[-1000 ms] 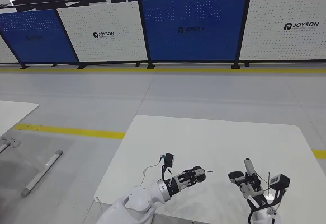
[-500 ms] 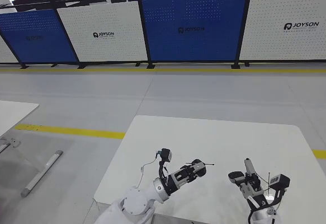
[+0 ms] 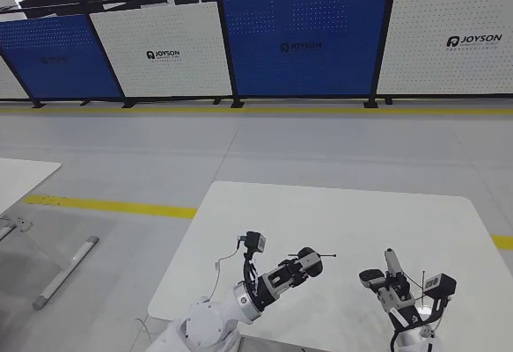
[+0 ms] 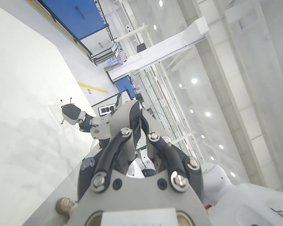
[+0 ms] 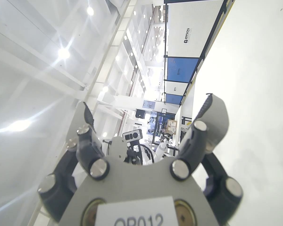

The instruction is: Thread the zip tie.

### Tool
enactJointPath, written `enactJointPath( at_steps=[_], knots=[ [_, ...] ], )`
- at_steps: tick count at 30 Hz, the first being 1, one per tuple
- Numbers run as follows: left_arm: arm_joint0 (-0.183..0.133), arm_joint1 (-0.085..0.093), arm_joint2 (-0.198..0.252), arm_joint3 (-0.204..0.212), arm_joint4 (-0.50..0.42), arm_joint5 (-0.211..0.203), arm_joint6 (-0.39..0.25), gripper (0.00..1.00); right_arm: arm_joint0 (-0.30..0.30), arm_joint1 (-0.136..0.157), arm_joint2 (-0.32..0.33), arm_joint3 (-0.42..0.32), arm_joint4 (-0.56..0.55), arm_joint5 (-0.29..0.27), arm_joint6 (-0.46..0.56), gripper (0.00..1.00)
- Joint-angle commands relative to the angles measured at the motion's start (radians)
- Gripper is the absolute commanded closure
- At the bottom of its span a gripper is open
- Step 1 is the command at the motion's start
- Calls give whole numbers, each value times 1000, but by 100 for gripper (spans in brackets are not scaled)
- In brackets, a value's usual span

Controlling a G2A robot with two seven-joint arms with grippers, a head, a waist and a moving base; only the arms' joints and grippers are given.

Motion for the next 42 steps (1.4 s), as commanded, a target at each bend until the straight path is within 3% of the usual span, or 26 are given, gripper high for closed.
enactJointPath(
  at_steps=[1, 4, 8, 11, 32, 37, 42],
  knots=[
    [-2, -1, 2, -5, -4, 1, 5, 100, 0, 0, 0, 0, 0, 0, 0, 0],
    [-2, -1, -9, -52, -5, 0, 24, 100, 0, 0, 0, 0, 0, 0, 0, 0],
    [27, 1, -22, -128, 26, 0, 25, 100, 0, 0, 0, 0, 0, 0, 0, 0],
    [36, 1, -19, -140, 36, 0, 19, 100, 0, 0, 0, 0, 0, 0, 0, 0],
    [35, 0, -14, -131, 45, 3, 22, 100, 0, 0, 0, 0, 0, 0, 0, 0],
    [6, -3, 13, -69, 28, 34, 7, 100, 0, 0, 0, 0, 0, 0, 0, 0],
    [-4, -3, 21, -22, 4, 43, -17, 100, 0, 0, 0, 0, 0, 0, 0, 0]
  ],
)
